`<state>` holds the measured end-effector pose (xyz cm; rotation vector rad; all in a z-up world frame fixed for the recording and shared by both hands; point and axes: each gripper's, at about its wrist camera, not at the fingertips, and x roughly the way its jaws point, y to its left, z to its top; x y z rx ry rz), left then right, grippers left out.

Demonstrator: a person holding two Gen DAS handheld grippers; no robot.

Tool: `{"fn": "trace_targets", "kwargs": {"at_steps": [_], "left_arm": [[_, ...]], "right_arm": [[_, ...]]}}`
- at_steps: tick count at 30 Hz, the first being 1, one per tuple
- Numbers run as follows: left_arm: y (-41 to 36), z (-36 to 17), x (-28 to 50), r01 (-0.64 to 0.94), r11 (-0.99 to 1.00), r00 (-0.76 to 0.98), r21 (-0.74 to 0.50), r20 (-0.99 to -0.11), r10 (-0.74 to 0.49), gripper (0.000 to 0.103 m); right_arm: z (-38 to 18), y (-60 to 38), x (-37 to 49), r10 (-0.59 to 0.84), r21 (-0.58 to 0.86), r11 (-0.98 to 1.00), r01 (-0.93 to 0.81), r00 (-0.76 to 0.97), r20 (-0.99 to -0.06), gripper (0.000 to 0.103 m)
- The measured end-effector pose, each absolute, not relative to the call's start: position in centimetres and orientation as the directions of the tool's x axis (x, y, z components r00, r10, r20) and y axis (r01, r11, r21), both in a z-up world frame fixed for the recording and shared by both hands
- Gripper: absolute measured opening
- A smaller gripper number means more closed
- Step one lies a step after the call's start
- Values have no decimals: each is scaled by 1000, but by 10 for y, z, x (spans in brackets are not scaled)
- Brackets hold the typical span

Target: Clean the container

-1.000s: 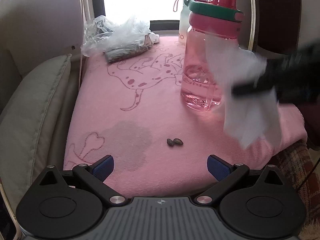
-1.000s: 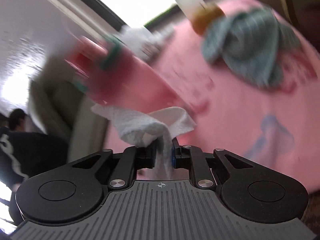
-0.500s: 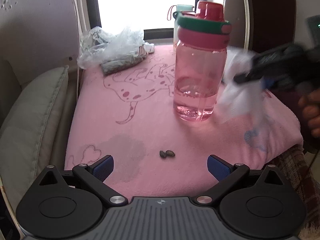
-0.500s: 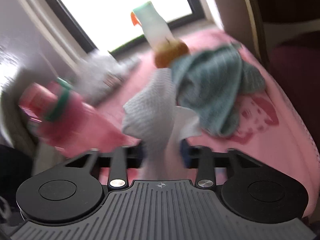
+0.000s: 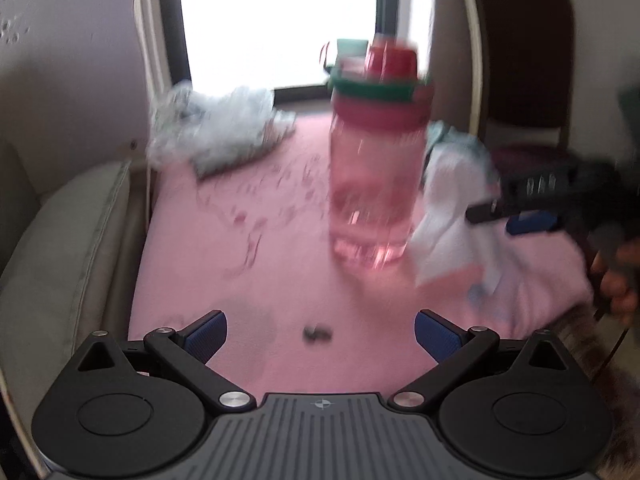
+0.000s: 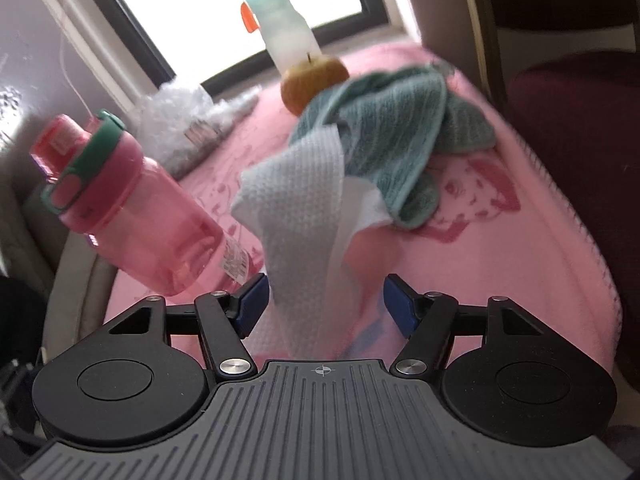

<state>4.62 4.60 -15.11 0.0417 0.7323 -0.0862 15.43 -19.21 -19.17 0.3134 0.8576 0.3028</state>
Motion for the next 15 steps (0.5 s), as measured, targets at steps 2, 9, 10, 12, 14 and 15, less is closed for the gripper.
{"fn": "trace_targets", "kwargs": {"at_steps": [2,9,10,12,14,15], "left_arm": [[44,-139,53,99,995,775,3,-627,-75,101],[16,-107,87,155,986,831,66,-548,-94,100],[11,-104,92,167,983,832,72,-546,-101,100],[0,-100,101,186,978,839,93,-534,-108,100],[-9,-98,111,189,975,846,120,-524,-99,98],[-13,-98,116,188,973,851,135,-517,-92,98]], "right_arm": [[-187,-193,150,370,366,919,-150,653,-660,81],[-187,-201,131,362,344,921,-180,719,-593,85],[-188,-204,130,370,363,915,-174,718,-589,85],[-192,-209,129,386,401,902,-160,714,-584,85],[-195,-214,128,396,431,891,-145,712,-580,85],[-196,-215,128,399,439,888,-140,711,-579,85]]}}
